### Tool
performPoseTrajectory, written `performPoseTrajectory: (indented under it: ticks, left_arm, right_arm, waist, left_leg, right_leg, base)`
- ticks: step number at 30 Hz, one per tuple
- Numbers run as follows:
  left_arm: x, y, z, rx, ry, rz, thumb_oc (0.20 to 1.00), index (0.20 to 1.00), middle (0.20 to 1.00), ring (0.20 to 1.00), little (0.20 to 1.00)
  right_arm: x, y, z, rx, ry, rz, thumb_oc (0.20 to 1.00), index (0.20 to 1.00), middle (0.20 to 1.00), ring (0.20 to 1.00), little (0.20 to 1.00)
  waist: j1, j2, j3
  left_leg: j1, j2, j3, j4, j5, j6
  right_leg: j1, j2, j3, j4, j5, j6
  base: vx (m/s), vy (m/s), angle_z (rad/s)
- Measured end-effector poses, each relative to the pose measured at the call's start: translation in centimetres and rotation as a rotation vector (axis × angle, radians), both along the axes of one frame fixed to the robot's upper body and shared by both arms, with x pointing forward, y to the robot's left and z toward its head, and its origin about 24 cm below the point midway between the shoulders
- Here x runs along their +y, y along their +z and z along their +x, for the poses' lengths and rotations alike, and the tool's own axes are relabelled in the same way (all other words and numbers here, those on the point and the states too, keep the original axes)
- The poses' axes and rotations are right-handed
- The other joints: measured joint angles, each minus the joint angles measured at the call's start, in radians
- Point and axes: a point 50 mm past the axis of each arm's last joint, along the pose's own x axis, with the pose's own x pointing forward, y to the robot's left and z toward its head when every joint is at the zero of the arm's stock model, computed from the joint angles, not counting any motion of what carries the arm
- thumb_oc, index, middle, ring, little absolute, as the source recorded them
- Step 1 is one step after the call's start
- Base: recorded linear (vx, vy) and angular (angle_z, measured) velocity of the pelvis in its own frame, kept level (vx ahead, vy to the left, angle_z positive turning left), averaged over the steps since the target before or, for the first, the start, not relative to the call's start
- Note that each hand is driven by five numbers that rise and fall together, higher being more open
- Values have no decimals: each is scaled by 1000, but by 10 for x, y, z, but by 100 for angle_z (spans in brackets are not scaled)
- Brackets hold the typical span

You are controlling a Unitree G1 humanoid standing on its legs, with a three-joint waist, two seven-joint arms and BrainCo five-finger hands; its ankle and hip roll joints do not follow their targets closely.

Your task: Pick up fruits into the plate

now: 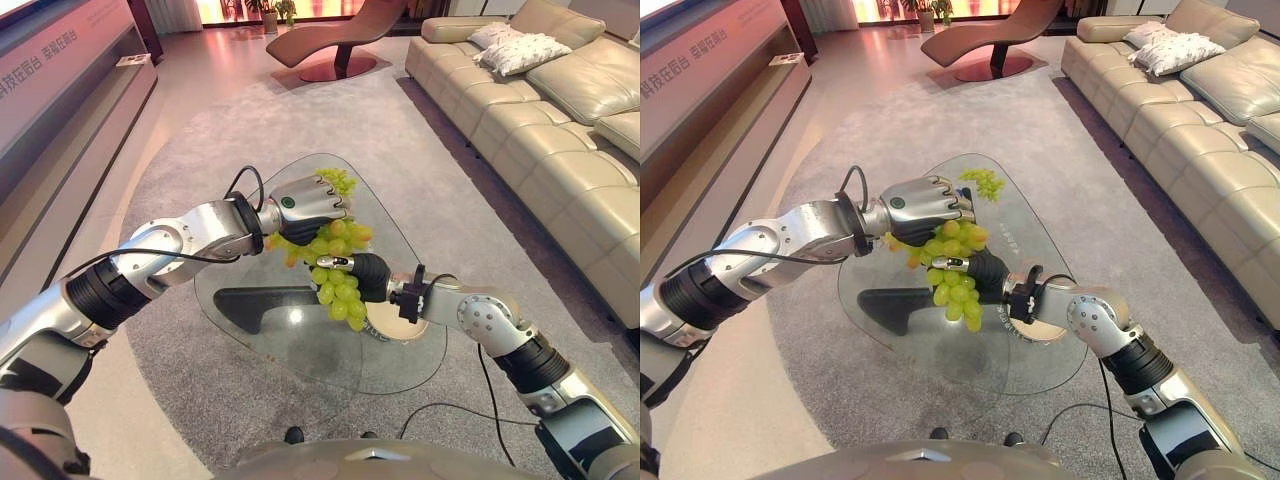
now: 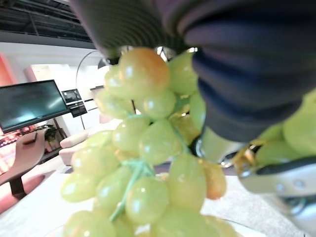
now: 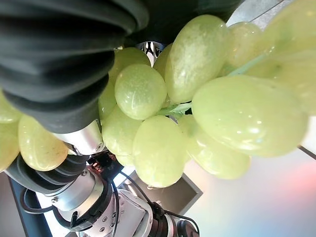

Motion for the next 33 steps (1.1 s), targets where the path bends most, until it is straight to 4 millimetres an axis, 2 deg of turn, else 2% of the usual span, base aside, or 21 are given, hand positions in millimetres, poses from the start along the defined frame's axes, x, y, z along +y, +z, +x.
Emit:
performPoseTrajectory:
  ticks: [9,13,17,21,25,28,30,32,33]
  left_arm:
    - [2,6,-1,48,-6,-87,1000,1000,1000,1000,1000]
    - [12,1,-3,88,14,-144,1000,1000,1000,1000,1000]
    - [24,-4,-4,133,57,-203,1000,1000,1000,1000,1000]
    - [40,-20,-6,206,124,-243,1000,1000,1000,1000,1000]
    - [65,-41,-7,300,246,-298,1000,1000,1000,1000,1000]
    - [74,-49,-8,361,301,-335,1000,1000,1000,1000,1000]
    - [85,-63,-10,434,384,-432,1000,1000,1000,1000,1000]
    - [100,-84,-14,522,494,-525,1000,1000,1000,1000,1000]
    - [111,-101,-17,584,580,-556,1000,1000,1000,1000,1000]
  right_arm:
    - [-3,-8,-2,17,-50,34,200,200,200,200,200]
    - [-11,-11,2,16,-111,53,200,200,200,200,200]
    - [-28,-18,5,32,-207,72,200,200,200,200,200]
    - [-46,-22,11,33,-315,99,200,200,200,200,200]
    - [-72,-27,10,20,-449,133,200,200,200,200,200]
    - [-79,-29,12,11,-493,141,200,200,200,200,200]
    - [-86,-36,10,15,-549,153,200,200,200,200,200]
    - [-96,-45,4,20,-608,135,200,200,200,200,200]
    - [-103,-53,1,32,-646,108,200,200,200,200,200]
  waist:
    - [22,1,0]
    - [25,1,0]
    - [36,1,1]
    - [47,3,2]
    - [59,3,2]
    - [59,2,2]
    - [59,2,3]
    - [60,3,5]
    - [59,2,8]
  left_leg:
    - [0,0,0,-3,0,0]
    - [-1,0,-1,-4,-1,0]
    - [-4,1,-3,-4,-7,-9]
    - [-4,0,-4,-4,-9,-6]
    - [-5,-1,-7,-4,-10,-5]
    - [-5,-2,-7,-4,-11,-4]
    - [-4,-4,-8,-5,-12,-3]
    - [-4,-7,-8,-4,-13,-1]
    - [-4,-9,-8,-5,-13,0]
  right_leg:
    - [1,0,0,0,0,0]
    - [1,0,-1,0,0,0]
    - [1,0,-5,0,0,0]
    - [1,-1,-6,0,-1,1]
    - [1,-2,-9,0,-2,2]
    - [2,-3,-9,0,-3,3]
    - [3,-5,-10,-1,-5,6]
    - [3,-8,-10,-1,-6,7]
    - [3,-10,-10,-1,-6,8]
  base:
    - [5,-1,0]
    - [0,0,0]
    - [0,0,0]
    - [50,5,1]
    - [56,-3,2]
    - [61,-6,0]
    - [76,-6,1]
    - [46,-8,0]
    - [43,-12,0]
